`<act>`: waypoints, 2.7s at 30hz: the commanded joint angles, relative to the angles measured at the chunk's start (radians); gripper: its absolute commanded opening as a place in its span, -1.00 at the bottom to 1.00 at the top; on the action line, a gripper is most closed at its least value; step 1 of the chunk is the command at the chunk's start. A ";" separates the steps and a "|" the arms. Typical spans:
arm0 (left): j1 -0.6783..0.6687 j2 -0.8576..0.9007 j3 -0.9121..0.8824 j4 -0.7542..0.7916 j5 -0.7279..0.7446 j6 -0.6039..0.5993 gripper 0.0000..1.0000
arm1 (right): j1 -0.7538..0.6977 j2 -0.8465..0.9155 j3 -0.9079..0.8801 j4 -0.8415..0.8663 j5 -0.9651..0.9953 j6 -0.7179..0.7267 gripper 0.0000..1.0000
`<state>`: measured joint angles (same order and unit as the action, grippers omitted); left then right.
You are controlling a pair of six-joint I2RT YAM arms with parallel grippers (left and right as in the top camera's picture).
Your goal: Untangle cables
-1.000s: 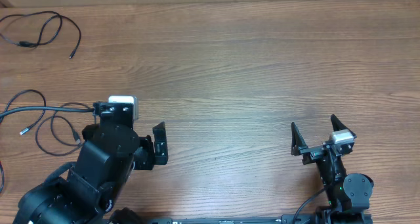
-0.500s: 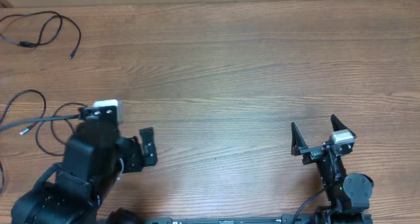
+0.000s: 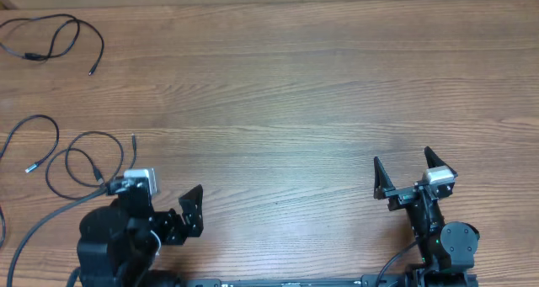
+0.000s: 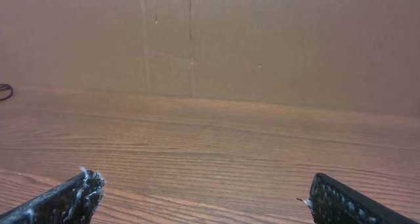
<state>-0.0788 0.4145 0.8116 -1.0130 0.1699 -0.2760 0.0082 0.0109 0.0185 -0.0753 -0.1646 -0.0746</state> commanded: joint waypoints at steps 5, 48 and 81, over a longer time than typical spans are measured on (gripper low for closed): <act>0.013 -0.035 -0.059 0.069 0.082 0.099 0.99 | 0.004 -0.008 -0.010 0.004 0.006 -0.002 1.00; 0.029 -0.411 -0.747 1.026 0.134 0.219 0.99 | 0.004 -0.008 -0.010 0.004 0.006 -0.002 1.00; 0.029 -0.411 -0.807 0.933 -0.163 0.200 0.99 | 0.004 -0.008 -0.010 0.004 0.006 -0.002 1.00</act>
<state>-0.0570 0.0132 0.0086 -0.0742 0.0547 -0.0711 0.0082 0.0113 0.0185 -0.0753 -0.1650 -0.0753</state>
